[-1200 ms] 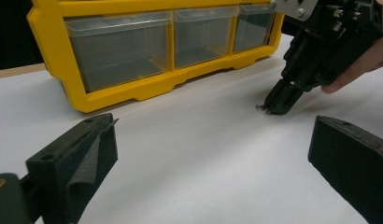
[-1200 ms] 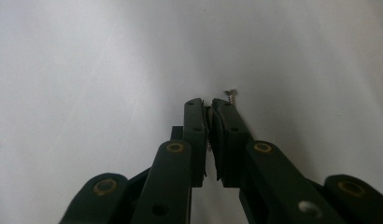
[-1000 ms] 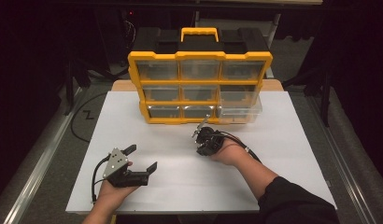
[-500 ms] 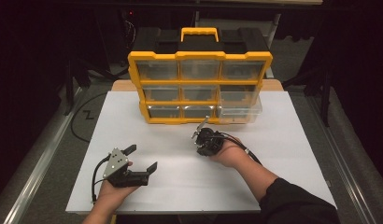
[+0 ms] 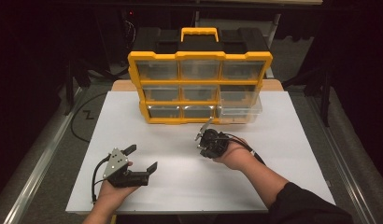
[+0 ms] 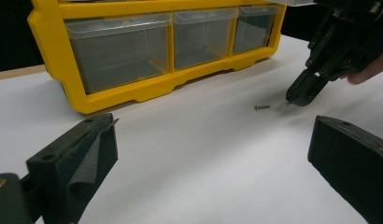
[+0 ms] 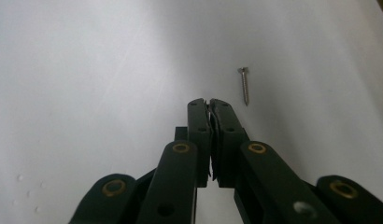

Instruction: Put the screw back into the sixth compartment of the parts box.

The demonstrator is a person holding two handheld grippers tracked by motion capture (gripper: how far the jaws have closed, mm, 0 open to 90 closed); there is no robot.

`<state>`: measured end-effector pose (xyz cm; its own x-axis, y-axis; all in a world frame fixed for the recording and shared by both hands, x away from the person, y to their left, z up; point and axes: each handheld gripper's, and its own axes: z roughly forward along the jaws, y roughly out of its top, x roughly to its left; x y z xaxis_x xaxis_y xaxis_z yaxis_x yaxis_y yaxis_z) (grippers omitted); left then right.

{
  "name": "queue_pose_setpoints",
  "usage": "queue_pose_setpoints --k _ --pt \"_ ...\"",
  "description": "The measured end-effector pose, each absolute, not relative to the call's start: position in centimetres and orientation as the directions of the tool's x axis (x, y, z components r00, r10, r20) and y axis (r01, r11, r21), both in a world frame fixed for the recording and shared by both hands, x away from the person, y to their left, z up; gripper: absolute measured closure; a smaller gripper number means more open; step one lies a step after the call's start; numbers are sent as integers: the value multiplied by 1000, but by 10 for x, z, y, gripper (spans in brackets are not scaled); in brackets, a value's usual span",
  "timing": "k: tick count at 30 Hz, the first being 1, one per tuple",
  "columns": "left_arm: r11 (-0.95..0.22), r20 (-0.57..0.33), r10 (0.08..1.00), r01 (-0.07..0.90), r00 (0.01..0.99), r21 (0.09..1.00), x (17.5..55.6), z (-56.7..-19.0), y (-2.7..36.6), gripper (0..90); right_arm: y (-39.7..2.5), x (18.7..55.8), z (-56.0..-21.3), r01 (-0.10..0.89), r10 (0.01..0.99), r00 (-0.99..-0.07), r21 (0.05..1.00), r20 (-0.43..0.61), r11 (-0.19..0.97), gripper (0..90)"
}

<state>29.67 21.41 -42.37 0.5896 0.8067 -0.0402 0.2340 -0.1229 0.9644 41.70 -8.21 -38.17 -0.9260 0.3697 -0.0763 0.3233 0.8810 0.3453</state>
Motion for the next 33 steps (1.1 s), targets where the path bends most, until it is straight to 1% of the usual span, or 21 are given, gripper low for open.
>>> queue_pose_setpoints --k 14,20,33 --pt "-120 -41 809 234 586 965 297 -423 214 23 -103 402 -365 316 368 -926 352 -89 881 898" --pt "-119 -42 810 233 585 965 297 -424 214 23 -113 400 -362 294 350 -931 355 -106 888 898" --pt "-118 -41 811 232 583 965 296 -423 214 23 -136 392 -359 336 389 -916 340 -99 878 897"
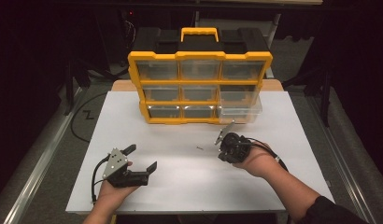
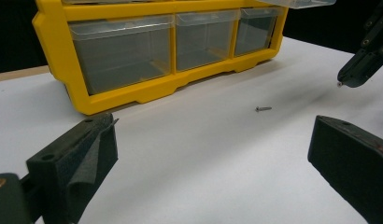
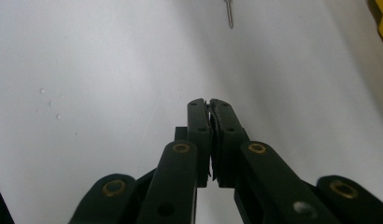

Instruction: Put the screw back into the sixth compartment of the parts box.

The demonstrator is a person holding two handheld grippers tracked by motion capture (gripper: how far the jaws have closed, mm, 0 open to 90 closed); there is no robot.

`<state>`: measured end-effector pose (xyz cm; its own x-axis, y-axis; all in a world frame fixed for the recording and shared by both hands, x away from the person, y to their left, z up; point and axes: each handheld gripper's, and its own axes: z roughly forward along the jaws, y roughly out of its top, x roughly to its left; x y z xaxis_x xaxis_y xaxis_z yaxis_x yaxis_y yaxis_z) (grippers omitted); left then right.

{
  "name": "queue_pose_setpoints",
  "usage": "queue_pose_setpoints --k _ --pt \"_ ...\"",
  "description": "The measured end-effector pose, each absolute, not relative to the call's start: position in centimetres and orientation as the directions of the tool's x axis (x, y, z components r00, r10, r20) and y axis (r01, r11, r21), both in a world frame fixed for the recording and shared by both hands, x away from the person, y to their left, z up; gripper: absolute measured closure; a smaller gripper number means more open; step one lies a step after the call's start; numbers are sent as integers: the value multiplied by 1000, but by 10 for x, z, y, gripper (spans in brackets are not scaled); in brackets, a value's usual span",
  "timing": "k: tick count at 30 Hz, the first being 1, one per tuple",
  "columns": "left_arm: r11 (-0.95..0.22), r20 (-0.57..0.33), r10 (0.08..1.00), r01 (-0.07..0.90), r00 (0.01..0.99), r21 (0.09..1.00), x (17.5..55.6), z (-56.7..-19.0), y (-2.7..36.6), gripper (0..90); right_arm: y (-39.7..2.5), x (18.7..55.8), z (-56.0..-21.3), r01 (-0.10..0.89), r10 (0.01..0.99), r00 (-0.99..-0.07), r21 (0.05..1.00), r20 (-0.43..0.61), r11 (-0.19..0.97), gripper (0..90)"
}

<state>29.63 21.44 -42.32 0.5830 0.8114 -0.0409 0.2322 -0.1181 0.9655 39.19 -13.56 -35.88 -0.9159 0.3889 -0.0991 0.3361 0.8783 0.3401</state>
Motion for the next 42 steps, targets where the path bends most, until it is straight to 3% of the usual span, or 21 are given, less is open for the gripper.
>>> queue_pose_setpoints --k 42 --pt "-123 -37 812 232 582 965 296 -423 215 23 -186 383 -350 387 445 -888 331 -118 861 897"
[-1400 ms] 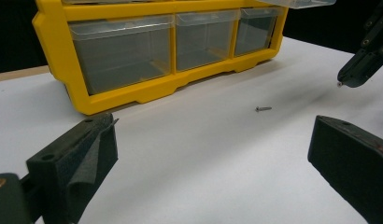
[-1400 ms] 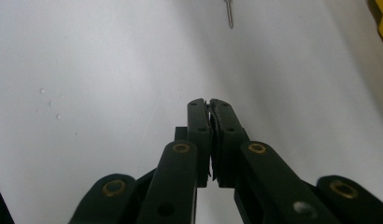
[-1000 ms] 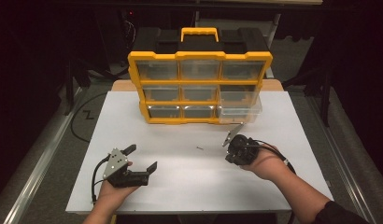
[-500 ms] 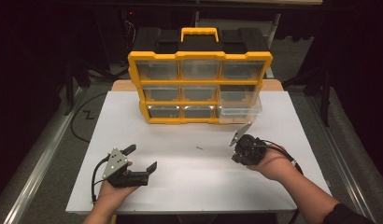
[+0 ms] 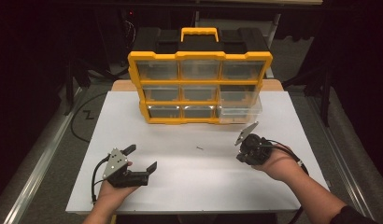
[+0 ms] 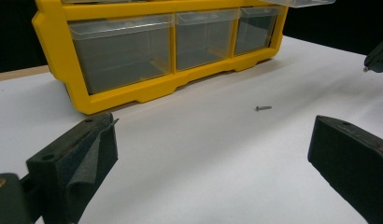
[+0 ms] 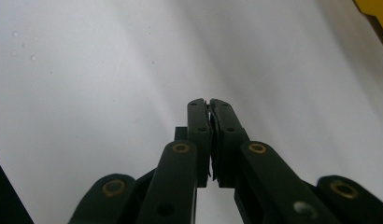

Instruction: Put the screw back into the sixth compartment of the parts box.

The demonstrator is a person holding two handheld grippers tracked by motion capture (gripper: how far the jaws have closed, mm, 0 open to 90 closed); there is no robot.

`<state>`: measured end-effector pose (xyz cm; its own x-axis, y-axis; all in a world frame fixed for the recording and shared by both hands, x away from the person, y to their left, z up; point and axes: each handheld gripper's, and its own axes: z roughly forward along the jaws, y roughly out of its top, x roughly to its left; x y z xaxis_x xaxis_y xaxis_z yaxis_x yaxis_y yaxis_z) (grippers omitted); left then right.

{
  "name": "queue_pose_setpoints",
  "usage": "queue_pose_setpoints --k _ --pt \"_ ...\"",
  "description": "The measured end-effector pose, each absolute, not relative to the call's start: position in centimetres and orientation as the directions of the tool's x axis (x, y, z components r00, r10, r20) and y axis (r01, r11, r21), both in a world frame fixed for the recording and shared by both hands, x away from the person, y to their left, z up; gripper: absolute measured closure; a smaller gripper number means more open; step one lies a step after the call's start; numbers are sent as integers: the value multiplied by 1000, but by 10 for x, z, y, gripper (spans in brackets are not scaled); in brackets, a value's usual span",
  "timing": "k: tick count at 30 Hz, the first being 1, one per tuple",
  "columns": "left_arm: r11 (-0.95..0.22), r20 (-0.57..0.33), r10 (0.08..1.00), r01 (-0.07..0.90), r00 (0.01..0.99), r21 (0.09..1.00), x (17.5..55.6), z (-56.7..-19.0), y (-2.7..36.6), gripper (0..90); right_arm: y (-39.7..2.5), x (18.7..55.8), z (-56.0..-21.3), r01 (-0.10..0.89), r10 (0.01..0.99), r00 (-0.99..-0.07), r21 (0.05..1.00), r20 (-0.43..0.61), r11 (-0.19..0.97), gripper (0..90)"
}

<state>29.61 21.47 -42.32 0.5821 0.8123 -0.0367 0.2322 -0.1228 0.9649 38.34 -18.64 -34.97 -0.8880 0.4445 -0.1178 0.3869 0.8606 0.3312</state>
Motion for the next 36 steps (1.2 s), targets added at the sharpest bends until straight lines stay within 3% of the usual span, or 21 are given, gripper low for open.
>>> queue_pose_setpoints --k 36 --pt "-127 -33 813 233 582 964 296 -424 214 23 -194 383 -320 382 449 -882 337 -146 860 897"
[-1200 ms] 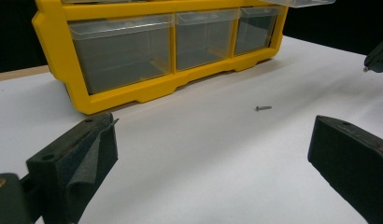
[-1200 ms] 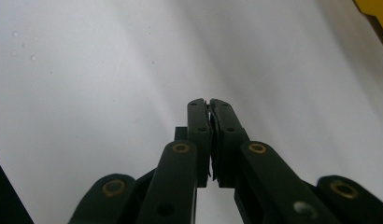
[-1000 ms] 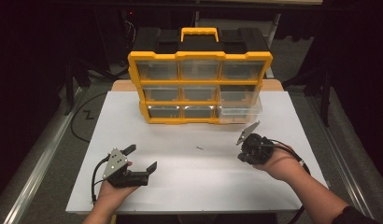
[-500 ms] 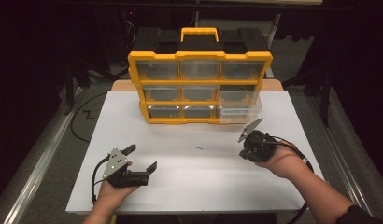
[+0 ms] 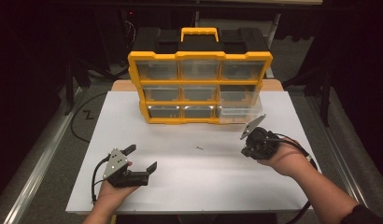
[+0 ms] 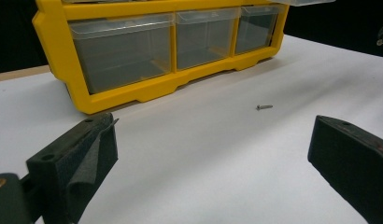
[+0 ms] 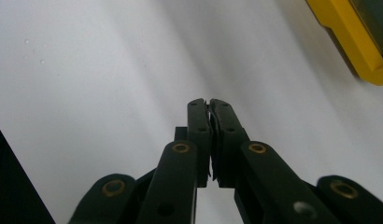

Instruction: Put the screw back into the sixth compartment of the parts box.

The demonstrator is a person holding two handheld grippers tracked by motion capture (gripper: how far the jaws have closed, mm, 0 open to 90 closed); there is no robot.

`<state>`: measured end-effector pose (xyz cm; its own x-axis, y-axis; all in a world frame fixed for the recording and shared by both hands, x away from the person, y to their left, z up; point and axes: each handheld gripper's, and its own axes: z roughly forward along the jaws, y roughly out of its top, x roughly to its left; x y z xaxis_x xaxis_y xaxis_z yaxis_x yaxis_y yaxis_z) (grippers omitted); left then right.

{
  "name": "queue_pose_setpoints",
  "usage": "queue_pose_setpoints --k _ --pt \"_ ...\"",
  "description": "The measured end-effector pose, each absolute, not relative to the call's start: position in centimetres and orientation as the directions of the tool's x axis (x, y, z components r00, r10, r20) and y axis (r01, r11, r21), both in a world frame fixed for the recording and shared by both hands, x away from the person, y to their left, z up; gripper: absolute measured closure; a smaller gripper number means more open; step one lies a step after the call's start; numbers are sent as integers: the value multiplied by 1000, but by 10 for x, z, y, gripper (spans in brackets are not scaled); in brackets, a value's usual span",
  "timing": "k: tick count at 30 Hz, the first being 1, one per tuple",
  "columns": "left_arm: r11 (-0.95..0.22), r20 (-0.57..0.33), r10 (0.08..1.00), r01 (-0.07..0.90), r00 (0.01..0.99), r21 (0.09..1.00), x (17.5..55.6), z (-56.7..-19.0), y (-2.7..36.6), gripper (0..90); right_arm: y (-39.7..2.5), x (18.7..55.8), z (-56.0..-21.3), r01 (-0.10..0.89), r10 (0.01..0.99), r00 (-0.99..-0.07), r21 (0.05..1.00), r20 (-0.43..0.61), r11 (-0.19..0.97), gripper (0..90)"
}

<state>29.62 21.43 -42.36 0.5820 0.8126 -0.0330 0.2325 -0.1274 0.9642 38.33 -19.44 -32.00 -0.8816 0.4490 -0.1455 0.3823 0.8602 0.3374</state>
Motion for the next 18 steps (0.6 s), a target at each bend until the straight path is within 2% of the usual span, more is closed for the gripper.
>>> queue_pose_setpoints --k 18 --pt "-131 -31 812 235 582 963 297 -424 215 23 -193 384 -307 375 445 -881 334 -163 865 897"
